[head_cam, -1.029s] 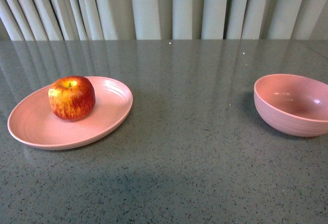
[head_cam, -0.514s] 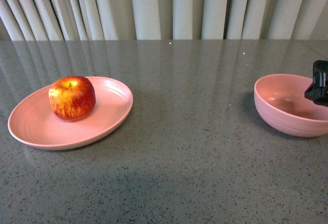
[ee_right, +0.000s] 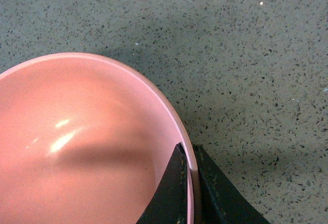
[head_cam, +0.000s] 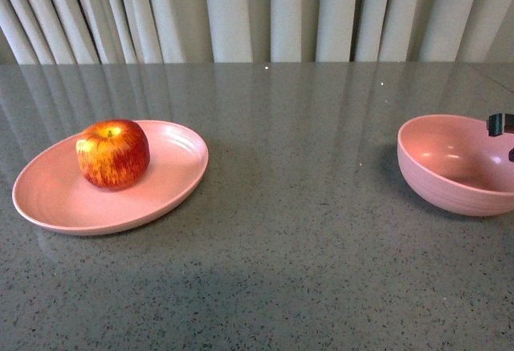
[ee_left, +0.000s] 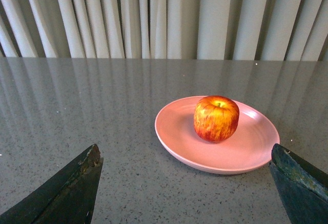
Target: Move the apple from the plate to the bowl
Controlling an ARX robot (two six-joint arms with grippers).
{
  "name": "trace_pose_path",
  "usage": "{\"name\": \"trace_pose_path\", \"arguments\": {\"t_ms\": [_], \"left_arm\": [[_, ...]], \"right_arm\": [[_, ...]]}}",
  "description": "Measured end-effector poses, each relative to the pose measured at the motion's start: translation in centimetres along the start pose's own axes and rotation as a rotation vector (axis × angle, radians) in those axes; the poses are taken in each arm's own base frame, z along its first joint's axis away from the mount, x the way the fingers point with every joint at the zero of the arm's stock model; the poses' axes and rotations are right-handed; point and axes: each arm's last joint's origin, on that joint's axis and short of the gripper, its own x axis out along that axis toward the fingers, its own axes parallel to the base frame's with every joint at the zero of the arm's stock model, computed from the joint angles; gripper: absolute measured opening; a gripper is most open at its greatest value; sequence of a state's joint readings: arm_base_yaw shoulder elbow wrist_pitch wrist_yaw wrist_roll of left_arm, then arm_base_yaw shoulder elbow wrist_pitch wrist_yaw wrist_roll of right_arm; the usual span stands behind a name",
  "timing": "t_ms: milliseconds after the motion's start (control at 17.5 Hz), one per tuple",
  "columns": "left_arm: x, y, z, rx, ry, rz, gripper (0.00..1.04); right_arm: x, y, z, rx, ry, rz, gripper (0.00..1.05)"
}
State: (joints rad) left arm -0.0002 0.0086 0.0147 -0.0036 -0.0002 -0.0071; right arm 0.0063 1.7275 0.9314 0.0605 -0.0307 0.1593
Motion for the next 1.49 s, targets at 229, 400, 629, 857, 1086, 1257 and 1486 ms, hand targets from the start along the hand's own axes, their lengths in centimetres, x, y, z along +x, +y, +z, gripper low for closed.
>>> {"name": "trace_pose_path", "arguments": {"t_ms": [229, 400, 629, 857, 1086, 1257, 1486], "left_arm": [[0.0, 0.0, 0.0, 0.000, 0.000, 0.000, 0.98], [0.0, 0.0, 0.0, 0.000, 0.000, 0.000, 0.98], [0.0, 0.0, 0.0, 0.000, 0.000, 0.000, 0.98], [0.0, 0.0, 0.0, 0.000, 0.000, 0.000, 0.98], [0.0, 0.0, 0.0, 0.000, 0.000, 0.000, 0.98], [0.0, 0.0, 0.0, 0.000, 0.000, 0.000, 0.98], [0.0, 0.0, 0.0, 0.000, 0.000, 0.000, 0.98]], "right_arm": [[-2.6, 0.6, 1.5, -0.005, -0.063, 0.022, 0.03], [-5.0, 3.8, 3.6, -0.048, -0.134, 0.097, 0.03], [-5.0, 10.9, 3.5, -0.146, -0.125, 0.199, 0.03], [-1.0, 14.7, 0.5, -0.203, 0.011, 0.203, 0.03], [-0.1, 16.4, -0.5, -0.208, 0.041, 0.215, 0.03], [0.4, 17.3, -0.7, -0.207, 0.057, 0.226, 0.03], [0.8, 17.8, -1.1, -0.211, 0.070, 0.223, 0.03]]}}
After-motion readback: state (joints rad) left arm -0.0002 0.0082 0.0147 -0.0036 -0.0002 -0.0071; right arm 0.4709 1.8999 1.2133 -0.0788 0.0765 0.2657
